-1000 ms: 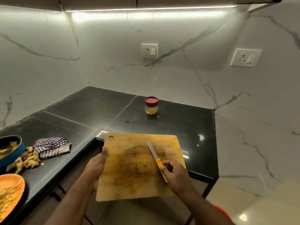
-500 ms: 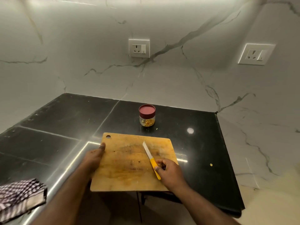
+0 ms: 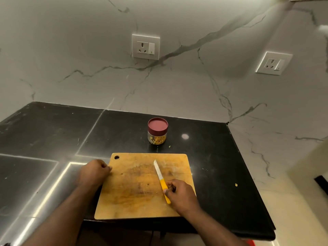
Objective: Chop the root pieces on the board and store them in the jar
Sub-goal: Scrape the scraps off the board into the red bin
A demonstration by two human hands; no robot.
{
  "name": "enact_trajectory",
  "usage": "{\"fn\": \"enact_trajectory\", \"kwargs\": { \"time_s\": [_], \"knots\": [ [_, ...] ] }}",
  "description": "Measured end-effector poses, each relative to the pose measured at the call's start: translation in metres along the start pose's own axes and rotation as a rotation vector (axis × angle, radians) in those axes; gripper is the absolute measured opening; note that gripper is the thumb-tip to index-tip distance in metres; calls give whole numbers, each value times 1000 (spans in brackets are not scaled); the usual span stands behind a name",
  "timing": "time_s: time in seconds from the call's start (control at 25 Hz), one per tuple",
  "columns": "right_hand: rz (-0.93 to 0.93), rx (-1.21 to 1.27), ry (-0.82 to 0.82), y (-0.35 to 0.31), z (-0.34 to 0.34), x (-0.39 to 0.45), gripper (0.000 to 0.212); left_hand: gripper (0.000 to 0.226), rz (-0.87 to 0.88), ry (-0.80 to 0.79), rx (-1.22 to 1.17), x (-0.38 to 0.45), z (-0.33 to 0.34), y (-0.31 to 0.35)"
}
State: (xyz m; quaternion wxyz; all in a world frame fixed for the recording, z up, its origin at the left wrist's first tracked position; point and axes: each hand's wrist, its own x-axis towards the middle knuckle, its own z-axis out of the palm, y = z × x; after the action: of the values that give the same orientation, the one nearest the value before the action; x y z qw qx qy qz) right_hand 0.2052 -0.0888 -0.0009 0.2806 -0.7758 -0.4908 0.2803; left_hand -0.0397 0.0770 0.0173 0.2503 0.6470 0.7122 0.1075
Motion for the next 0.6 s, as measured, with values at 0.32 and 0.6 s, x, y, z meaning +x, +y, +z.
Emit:
{"fn": "enact_trajectory", "kwargs": {
  "time_s": [0.32, 0.6],
  "knots": [
    [-20, 53, -21, -4, -52, 52, 11, 25, -281, -440, -1237, -66, 70, 101],
    [-292, 152, -128, 13, -88, 201, 13, 42, -470, -455, -1580, -88, 110, 144]
  ]
}}
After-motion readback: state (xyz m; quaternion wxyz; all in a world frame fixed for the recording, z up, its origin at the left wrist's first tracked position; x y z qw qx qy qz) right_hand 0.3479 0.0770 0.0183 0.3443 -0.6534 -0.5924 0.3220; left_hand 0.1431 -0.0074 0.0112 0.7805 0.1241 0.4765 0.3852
